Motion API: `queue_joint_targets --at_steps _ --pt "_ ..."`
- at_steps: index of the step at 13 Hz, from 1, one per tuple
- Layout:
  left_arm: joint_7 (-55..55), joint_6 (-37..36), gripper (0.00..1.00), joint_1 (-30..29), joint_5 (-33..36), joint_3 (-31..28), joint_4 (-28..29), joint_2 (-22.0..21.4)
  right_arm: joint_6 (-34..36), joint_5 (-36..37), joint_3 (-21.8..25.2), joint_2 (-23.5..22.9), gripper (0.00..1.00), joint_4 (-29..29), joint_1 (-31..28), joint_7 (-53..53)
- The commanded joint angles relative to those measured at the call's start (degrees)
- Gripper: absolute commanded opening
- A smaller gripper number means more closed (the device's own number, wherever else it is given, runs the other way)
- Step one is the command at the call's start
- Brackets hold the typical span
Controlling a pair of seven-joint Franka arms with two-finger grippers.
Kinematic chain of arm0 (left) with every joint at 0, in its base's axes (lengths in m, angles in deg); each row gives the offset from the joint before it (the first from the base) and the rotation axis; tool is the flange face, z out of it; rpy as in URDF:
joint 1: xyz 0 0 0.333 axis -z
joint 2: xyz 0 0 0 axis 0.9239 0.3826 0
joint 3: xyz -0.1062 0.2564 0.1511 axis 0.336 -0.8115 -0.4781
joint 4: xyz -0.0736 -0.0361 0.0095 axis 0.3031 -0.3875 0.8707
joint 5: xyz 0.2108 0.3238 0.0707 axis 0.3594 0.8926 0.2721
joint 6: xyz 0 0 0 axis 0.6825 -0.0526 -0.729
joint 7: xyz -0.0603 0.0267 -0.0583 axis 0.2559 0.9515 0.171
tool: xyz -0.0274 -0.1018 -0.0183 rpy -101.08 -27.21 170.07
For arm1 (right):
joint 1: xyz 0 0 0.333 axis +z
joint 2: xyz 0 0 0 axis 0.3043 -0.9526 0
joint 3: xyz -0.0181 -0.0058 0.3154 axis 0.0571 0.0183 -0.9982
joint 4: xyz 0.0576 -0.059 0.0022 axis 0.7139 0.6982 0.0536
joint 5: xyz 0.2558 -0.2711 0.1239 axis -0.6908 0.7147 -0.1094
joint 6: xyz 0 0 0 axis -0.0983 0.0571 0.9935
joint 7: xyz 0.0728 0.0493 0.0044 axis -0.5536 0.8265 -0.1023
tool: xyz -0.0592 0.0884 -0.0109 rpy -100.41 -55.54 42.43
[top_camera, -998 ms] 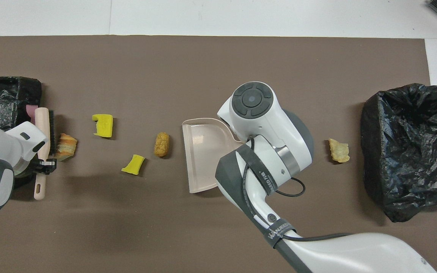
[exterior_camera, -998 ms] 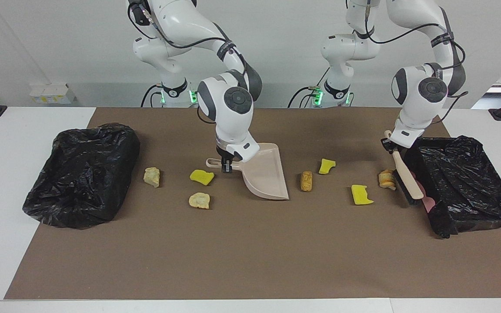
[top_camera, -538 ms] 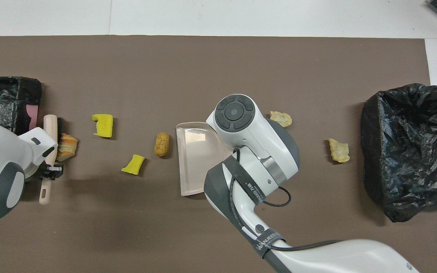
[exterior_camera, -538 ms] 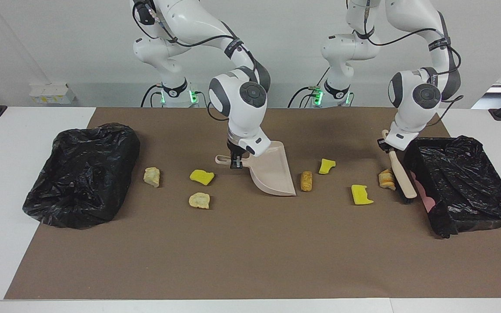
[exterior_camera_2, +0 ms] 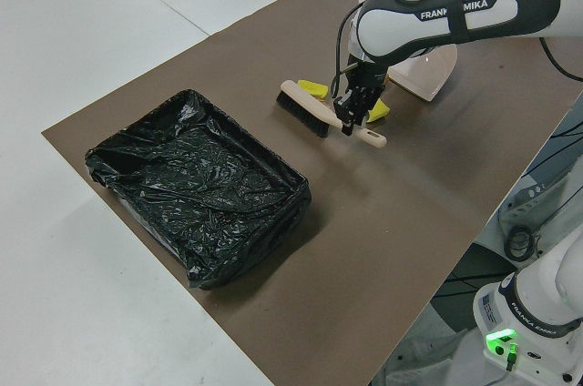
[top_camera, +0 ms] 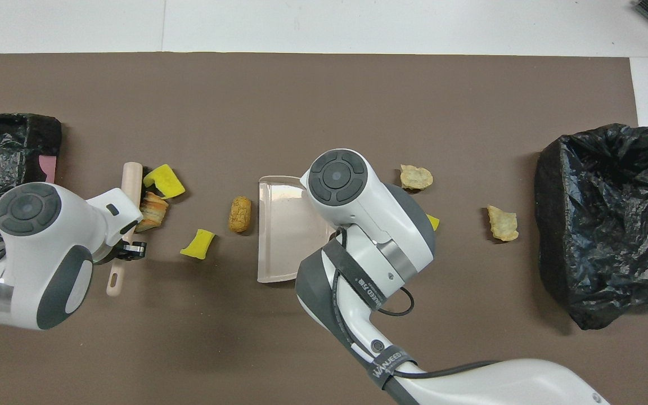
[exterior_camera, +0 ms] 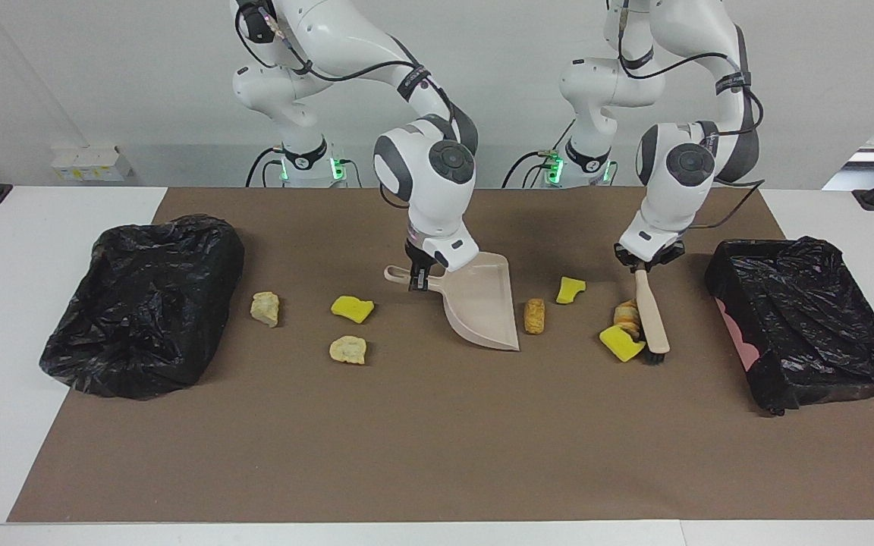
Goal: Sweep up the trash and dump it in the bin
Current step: 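Sweep the brush with the left gripper toward the dustpan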
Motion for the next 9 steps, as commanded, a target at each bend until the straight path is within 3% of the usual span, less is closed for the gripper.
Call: queue_joint_targets --at_steps 1,9 --pt "1.1 1.4 0.00 6.2 -4.2 -0.7 1.0 -0.5 -1.8 0.4 -0.5 0.6 0.00 1.2 -0.7 1.3" --pt "12.7 1.6 0.00 24.2 -12.0 -0.4 -0.4 -1.2 -2.9 -0.6 -0.5 0.5 0.00 1.4 -0.9 3.4"
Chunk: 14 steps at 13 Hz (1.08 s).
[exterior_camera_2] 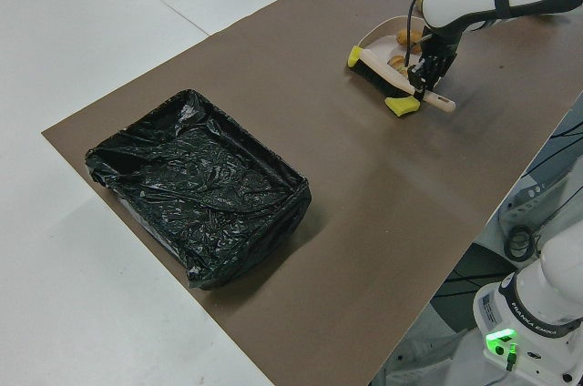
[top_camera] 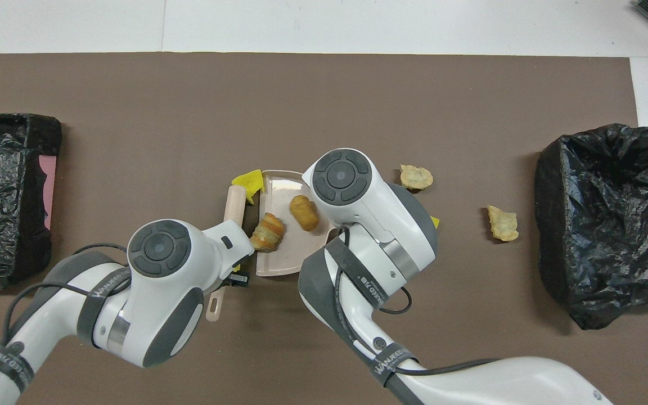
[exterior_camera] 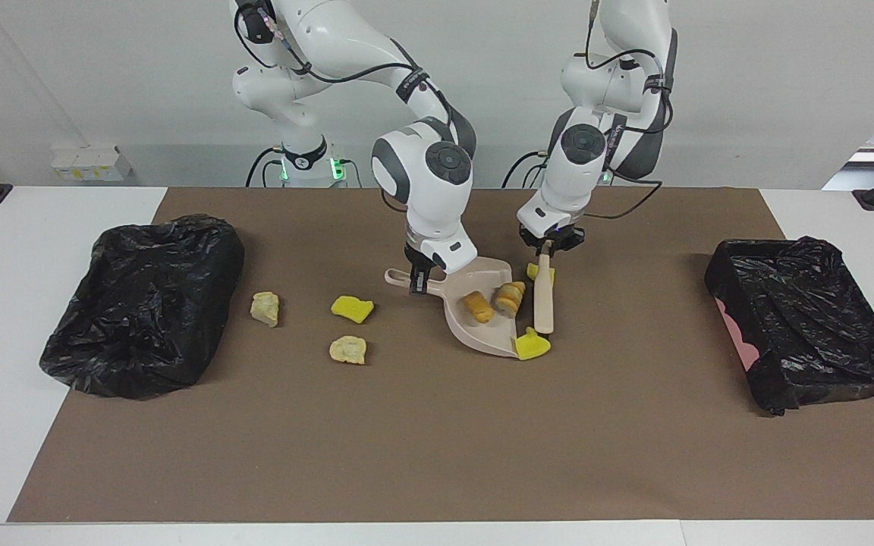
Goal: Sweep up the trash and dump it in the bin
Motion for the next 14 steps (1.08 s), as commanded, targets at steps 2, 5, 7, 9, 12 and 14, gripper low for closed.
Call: queue_joint_targets --at_steps 2,5,7,9,12,14 --pt "7.9 0.0 0.00 6.4 -0.9 -0.9 -3.8 -0.3 -1.7 -0.5 -0.5 0.5 0.00 1.0 -0.6 1.9" --pt "8.5 -5.7 0.00 5.8 -1.1 -1.1 -7.6 -2.4 -1.1 -0.4 -0.5 0.5 0.00 1.0 -1.0 1.5" --pt "8.6 -12.5 0.00 5.7 -1.1 -1.5 -7.6 -3.9 -1.0 -0.4 -0.5 0.5 0.00 1.0 -1.0 1.3" --pt "10.8 -17.6 0.00 2.1 -1.2 -1.7 -6.7 -5.1 -0.9 -0.4 -0.5 0.5 0.00 1.0 -1.0 1.1" --pt "16.1 -16.7 0.00 -2.8 -0.5 -1.7 -1.3 -7.8 -0.8 -0.4 -0.5 0.5 0.00 1.1 -0.9 1.2" --pt "22.9 -15.5 0.00 -4.2 -0.3 -1.7 3.5 -10.5 -0.5 -0.4 -0.5 0.6 0.00 1.1 -0.8 1.3"
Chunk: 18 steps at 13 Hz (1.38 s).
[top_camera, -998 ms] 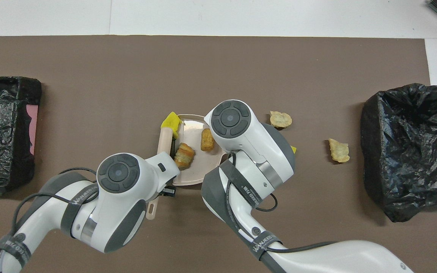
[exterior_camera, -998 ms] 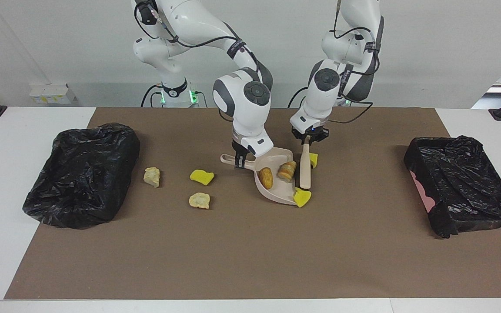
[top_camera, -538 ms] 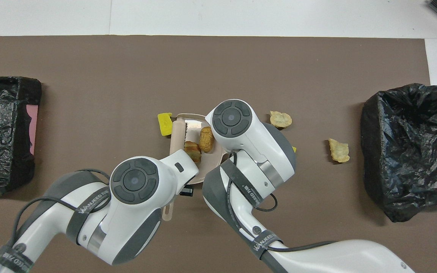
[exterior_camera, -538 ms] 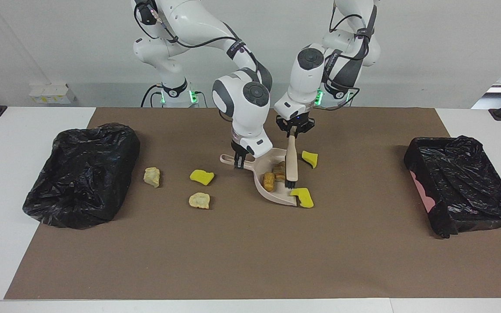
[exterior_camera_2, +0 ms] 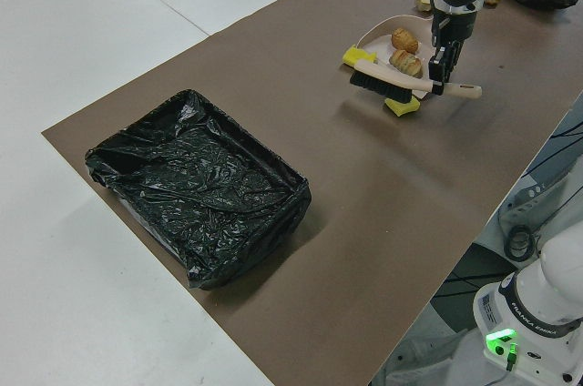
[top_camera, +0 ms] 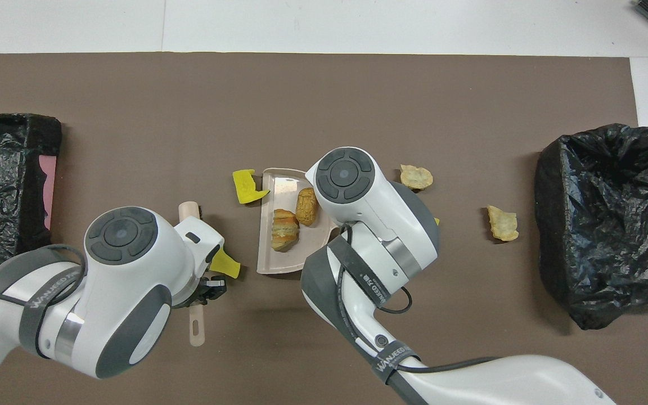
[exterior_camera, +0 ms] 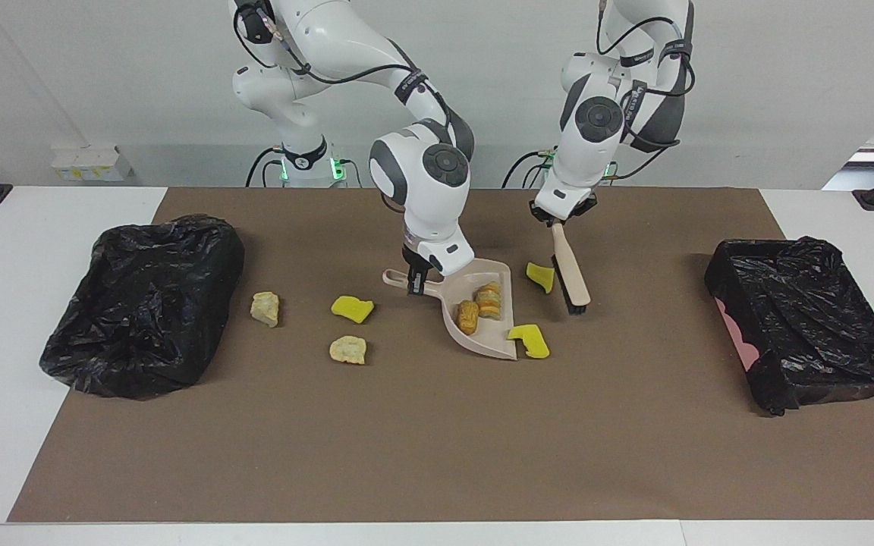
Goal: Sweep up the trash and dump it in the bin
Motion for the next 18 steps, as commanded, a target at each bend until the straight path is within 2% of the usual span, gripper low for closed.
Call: queue_joint_targets --at_steps 1,3,5,7,10,12,14,16,18 --pt "11.1 3.4 0.00 -0.7 0.4 0.6 7.5 -4.4 -0.5 -0.4 -0.5 0.7 0.00 1.2 -0.6 0.6" --pt "20.2 10.9 0.00 0.2 0.3 1.0 11.0 -4.1 -0.5 0.1 -0.5 1.2 0.00 2.1 -0.6 0.1" --pt "24.7 14.2 0.00 3.5 -0.1 1.1 10.8 -1.6 -0.6 0.8 -0.3 1.6 0.00 3.5 -0.6 -4.4" --pt "24.6 15.5 0.00 3.9 -2.5 1.3 8.3 2.3 -0.8 1.1 -0.3 1.9 0.00 3.6 -0.7 -4.6" --pt "20.8 18.4 0.00 3.9 -5.1 1.8 4.2 5.8 -1.2 1.0 -0.4 1.8 0.00 3.6 -0.7 -4.4" --pt "10.9 23.0 0.00 7.0 -8.5 2.0 4.1 6.0 -1.9 0.7 -0.4 1.7 0.00 3.6 -0.6 -3.5" --pt "7.9 27.0 0.00 8.9 -9.6 2.0 3.8 6.3 -2.2 0.1 -0.4 1.7 0.00 3.6 -0.6 -2.3" --pt "8.0 25.7 0.00 10.3 -9.8 1.9 -0.7 8.1 -2.2 0.0 -0.4 1.7 0.00 3.6 -0.6 -2.1" --pt "7.9 19.3 0.00 9.5 -9.5 1.5 -7.1 11.0 -2.2 0.0 -0.4 1.7 0.00 3.6 -0.6 -2.1"
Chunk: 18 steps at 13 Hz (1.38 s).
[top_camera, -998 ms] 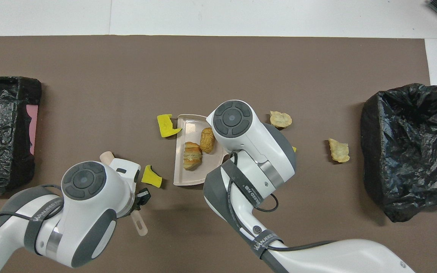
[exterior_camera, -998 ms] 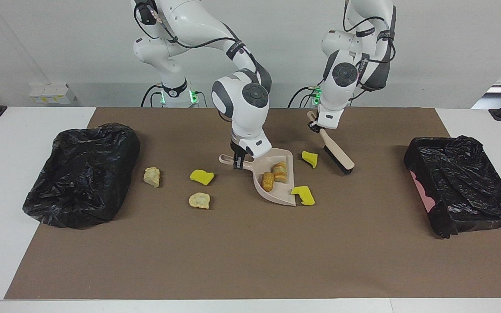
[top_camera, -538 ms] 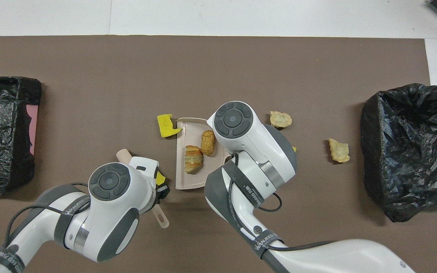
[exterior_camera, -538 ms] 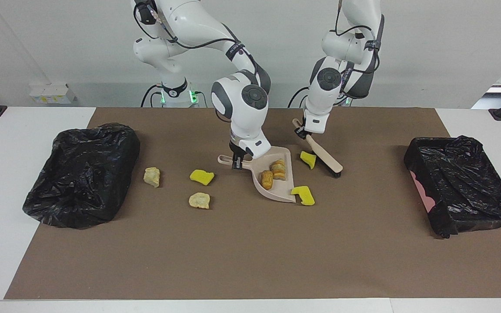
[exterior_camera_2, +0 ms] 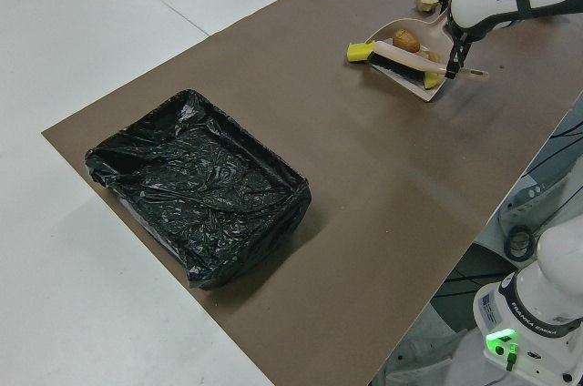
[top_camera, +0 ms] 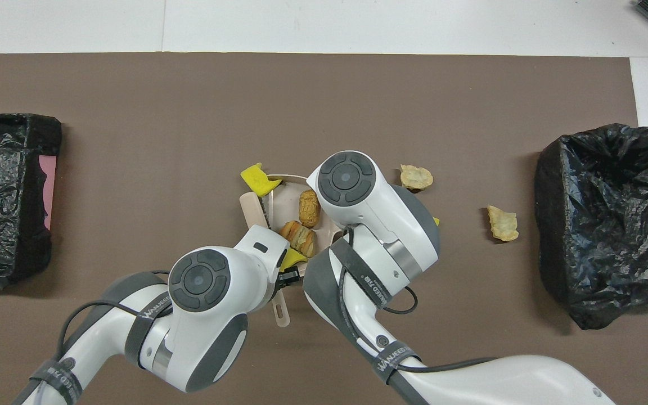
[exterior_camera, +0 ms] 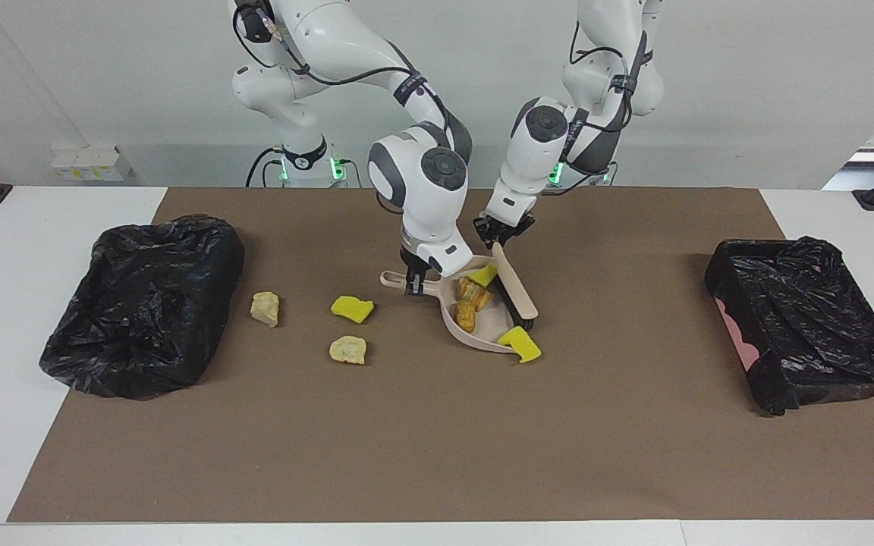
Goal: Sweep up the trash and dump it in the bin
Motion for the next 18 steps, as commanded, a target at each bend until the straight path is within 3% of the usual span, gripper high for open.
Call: queue_joint_targets --at_steps 1,4,6,10,13,18 --pt "-2.3 -9.8 0.00 -0.4 -0.2 -1.4 -7.5 2.8 -1.6 -0.1 -0.6 1.4 0.00 2.1 -0.6 0.6" --pt "-8.9 -18.0 0.00 -4.5 1.1 -2.0 -7.6 0.9 -1.3 -0.1 -0.6 1.4 0.00 2.0 -0.6 0.6" --pt "-15.3 -18.4 0.00 -5.9 5.8 -2.0 -7.5 0.8 -1.2 0.1 -0.6 1.4 0.00 1.9 -0.5 0.7" --pt "-29.8 -15.1 0.00 -11.6 6.6 -2.1 -5.9 1.3 -0.5 0.1 -0.6 1.6 0.00 2.0 -0.1 6.5" --pt "-37.0 -7.4 0.00 -15.0 12.2 -2.0 -5.3 5.2 0.7 0.1 -0.6 1.8 0.00 2.0 0.1 10.2" --pt "-41.9 -3.2 0.00 -13.1 12.2 -1.5 -2.7 5.1 0.8 0.0 -0.7 1.9 0.00 2.1 0.1 11.2"
